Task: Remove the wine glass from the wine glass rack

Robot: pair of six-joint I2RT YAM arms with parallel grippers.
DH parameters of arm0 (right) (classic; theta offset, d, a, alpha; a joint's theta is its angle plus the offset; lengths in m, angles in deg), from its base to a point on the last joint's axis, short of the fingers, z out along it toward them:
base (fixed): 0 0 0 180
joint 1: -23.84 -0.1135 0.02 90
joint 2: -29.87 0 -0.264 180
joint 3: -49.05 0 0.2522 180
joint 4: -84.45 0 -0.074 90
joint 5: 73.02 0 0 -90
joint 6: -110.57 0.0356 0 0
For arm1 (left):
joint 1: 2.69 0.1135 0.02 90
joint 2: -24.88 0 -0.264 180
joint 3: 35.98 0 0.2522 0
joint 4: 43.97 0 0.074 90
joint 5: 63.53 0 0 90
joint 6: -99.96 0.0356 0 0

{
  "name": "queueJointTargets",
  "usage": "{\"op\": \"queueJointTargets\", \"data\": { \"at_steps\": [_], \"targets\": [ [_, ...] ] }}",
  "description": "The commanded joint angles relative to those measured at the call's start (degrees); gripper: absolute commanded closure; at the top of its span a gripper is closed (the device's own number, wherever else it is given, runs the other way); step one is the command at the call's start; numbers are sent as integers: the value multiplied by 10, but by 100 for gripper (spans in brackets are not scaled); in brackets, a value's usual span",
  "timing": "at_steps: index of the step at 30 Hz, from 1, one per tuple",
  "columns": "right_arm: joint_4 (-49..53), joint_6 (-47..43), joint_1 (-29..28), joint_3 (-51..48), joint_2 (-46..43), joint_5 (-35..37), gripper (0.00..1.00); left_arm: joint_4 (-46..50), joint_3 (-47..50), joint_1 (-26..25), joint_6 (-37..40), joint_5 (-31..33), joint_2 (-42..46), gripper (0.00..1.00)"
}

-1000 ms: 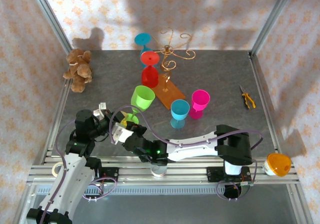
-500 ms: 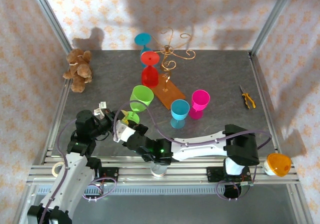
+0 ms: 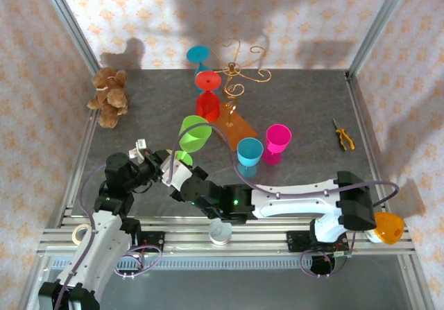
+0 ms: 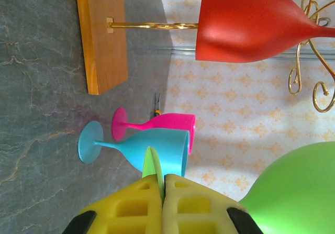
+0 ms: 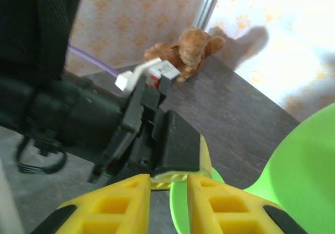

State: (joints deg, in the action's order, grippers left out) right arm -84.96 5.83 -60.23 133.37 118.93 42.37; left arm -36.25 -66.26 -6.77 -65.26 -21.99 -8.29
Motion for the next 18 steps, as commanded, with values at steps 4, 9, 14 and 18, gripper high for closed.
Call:
{"op": "queueJointTargets", "data": {
  "at_steps": [4,9,14,18],
  "targets": [
    [250,133,-2,169,-22,-72,70,-67,17,3,-2,6,-7,100],
    [403,204,29,305,0,-138,57,-72,24,3,12,3,-5,100],
    [475,213,56,381,4,-128,44,-83,35,2,21,-1,6,100],
    [531,223,101,425,22,-162,34,-81,41,2,31,-4,13,100]
  ]
}}
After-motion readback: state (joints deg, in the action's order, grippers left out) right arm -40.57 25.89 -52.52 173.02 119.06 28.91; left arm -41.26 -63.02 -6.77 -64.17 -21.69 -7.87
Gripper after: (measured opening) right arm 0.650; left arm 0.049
